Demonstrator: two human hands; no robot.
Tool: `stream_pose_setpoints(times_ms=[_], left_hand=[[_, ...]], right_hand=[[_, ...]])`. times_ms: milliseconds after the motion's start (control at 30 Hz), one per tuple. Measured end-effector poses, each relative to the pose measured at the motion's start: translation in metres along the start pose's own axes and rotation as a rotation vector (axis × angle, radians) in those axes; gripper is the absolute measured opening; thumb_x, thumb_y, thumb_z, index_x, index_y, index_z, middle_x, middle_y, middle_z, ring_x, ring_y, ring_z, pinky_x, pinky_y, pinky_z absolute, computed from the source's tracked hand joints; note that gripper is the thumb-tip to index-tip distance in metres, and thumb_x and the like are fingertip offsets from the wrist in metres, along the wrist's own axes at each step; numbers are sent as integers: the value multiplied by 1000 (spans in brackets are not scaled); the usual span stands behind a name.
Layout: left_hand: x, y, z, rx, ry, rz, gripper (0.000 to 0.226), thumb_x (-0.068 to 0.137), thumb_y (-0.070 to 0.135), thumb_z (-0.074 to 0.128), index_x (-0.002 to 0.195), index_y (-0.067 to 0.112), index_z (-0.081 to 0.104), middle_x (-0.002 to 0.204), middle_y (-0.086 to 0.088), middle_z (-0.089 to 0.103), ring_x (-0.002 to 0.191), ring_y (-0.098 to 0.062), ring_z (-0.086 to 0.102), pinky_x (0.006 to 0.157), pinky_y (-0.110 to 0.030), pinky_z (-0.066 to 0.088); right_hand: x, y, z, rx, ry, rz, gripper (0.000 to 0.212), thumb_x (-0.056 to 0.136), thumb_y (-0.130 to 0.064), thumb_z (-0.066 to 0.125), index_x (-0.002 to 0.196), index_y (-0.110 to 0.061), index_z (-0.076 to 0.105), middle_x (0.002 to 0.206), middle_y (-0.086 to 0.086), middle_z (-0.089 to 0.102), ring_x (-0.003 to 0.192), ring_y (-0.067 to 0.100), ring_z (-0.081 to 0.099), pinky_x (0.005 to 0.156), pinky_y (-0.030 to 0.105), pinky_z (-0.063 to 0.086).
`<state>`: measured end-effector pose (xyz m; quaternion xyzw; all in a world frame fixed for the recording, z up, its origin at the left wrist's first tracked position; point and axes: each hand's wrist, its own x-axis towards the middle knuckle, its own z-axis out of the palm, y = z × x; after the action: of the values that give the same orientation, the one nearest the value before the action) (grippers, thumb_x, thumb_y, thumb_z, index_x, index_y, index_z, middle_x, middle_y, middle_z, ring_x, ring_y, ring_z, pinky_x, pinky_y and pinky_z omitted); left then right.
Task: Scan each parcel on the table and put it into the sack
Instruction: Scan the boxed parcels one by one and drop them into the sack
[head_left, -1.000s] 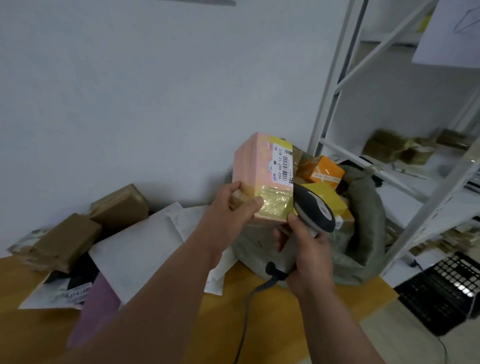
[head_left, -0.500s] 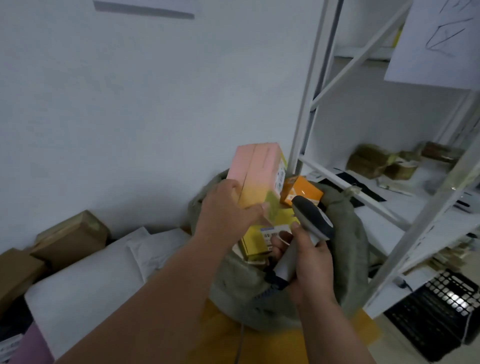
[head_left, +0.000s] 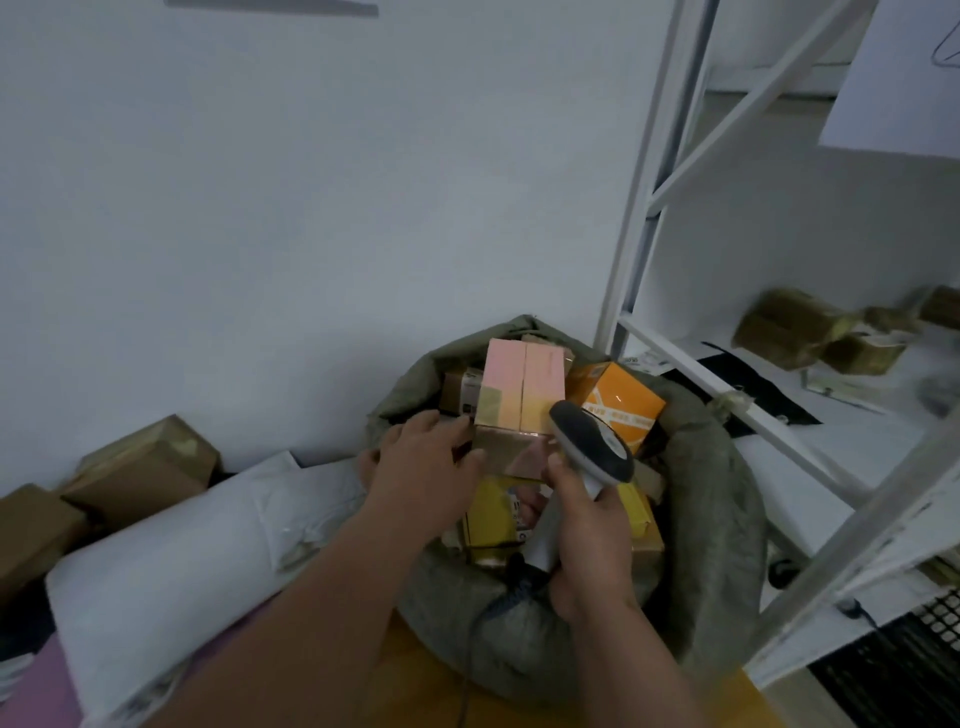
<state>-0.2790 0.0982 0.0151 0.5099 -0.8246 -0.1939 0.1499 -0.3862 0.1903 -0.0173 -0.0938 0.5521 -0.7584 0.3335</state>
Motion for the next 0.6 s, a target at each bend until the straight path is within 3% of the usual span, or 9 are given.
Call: stream_pose_setpoints(times_ms=[100, 233, 500, 600], left_hand=[[-3, -9, -7, -14, 65, -43, 50, 96, 51, 42, 145, 45, 35, 157, 10, 24, 144, -21, 18, 114, -45, 15], [-8, -35, -14, -137, 155, -104, 48, 93, 47, 48, 140, 40, 45, 152, 9, 33, 140, -20, 27, 115, -45, 23], [-45, -118, -47, -205, 179, -269, 48, 95, 48, 49, 141, 38, 45, 155, 7, 31, 141, -22, 27, 112, -43, 21], [-65, -166, -61, -206, 181, -318, 48, 96, 48, 48, 142, 37, 44, 154, 6, 32, 141, -23, 27, 112, -43, 22]], right_hand=[[-3, 1, 6, -11, -42, 12, 28, 92, -29, 69, 117, -19, 64, 100, 8, 75, 86, 26, 75, 69, 34, 60], [-16, 2, 18, -64, -115, 19, 21, 92, -29, 69, 106, -13, 66, 84, 10, 76, 79, 27, 75, 72, 38, 61], [-73, 30, 74, -202, -227, 31, 16, 91, -27, 69, 99, -13, 66, 86, 13, 74, 74, 24, 75, 70, 36, 62], [-103, 54, 104, -231, -257, 63, 14, 92, -25, 70, 97, -13, 66, 83, 12, 74, 70, 22, 75, 62, 31, 60]])
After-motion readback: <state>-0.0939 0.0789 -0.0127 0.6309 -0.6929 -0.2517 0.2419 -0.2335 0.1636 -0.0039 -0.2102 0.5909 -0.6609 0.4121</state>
